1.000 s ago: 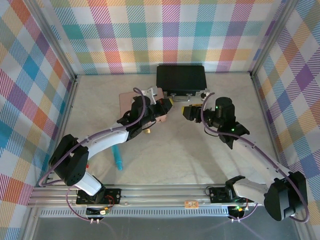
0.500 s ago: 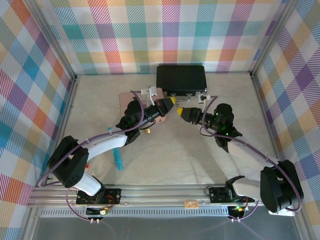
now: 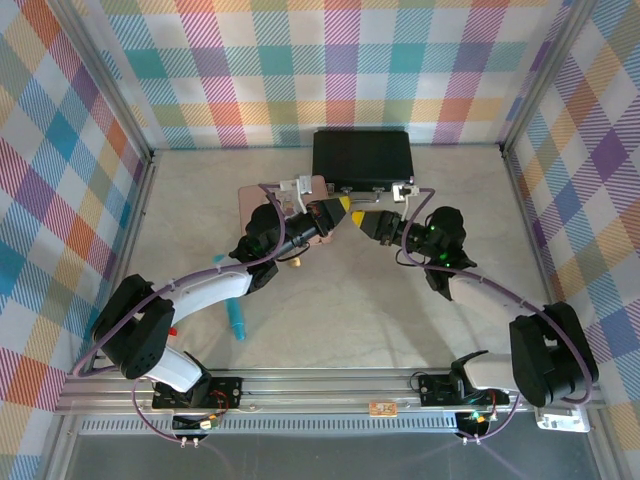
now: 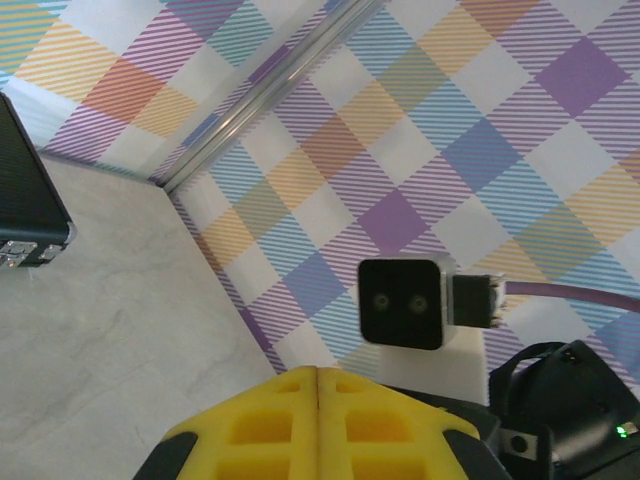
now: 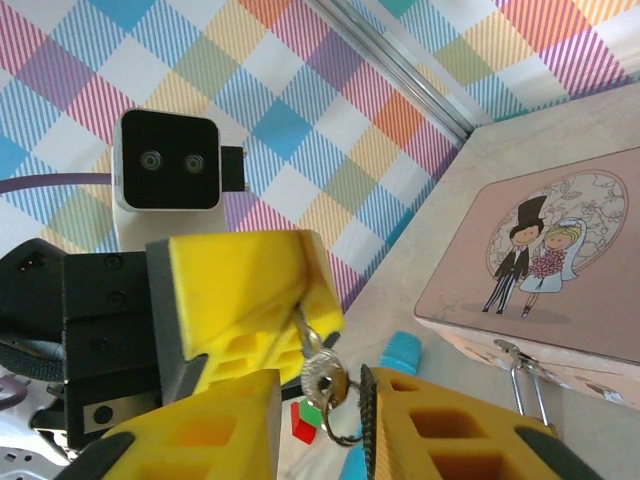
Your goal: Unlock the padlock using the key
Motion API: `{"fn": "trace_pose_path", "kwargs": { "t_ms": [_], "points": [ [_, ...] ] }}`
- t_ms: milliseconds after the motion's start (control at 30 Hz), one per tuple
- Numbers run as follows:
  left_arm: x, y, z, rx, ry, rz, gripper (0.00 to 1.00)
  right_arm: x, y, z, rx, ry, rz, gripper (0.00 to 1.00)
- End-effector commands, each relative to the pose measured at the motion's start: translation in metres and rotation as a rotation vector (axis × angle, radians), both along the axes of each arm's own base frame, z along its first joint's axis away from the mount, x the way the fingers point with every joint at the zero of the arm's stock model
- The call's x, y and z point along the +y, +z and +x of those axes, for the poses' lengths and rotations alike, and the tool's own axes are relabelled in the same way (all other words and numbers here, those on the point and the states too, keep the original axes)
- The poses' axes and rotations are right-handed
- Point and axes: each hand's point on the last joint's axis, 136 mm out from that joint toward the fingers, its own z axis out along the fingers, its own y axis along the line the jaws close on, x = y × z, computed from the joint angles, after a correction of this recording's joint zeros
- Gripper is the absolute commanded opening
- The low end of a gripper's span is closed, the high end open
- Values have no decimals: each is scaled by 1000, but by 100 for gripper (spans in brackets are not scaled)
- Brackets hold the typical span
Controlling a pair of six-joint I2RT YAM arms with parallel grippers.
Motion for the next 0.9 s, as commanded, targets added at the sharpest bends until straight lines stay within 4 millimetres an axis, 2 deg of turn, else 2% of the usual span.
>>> {"fn": "trace_pose_path", "kwargs": {
  "t_ms": [0,67,200,400,433,533,567,667,867],
  "points": [
    [5,26,-9,-68,-17,-57,0,5,13,-4,-36,48,35,29],
    [6,26,-8,-69,-15,-59,0,5,11,-3,-31,51,40,25],
    [6,26,-8,-66,-18,-64,0,6,11,-2,-32,54,48,8],
    [5,25,-9,-53,-24,-76,0,6,14,0,-55,50,38,0],
    [7,25,-8,-50,-15,-73,9,6,12,0,-56,48,27,0],
    [13,22,-5,-29,19,-55,56,7,8,1,-55,43,-30,0],
    [13,22,-5,-26,22,-45,64,6,6,1,-54,41,-48,0],
    [13,17,-4,-9,24,-18,70,5,7,-1,-59,39,-75,0],
    [3,12,-6,4,-32,-20,68,5,7,-2,-56,43,-79,0]
  ]
}}
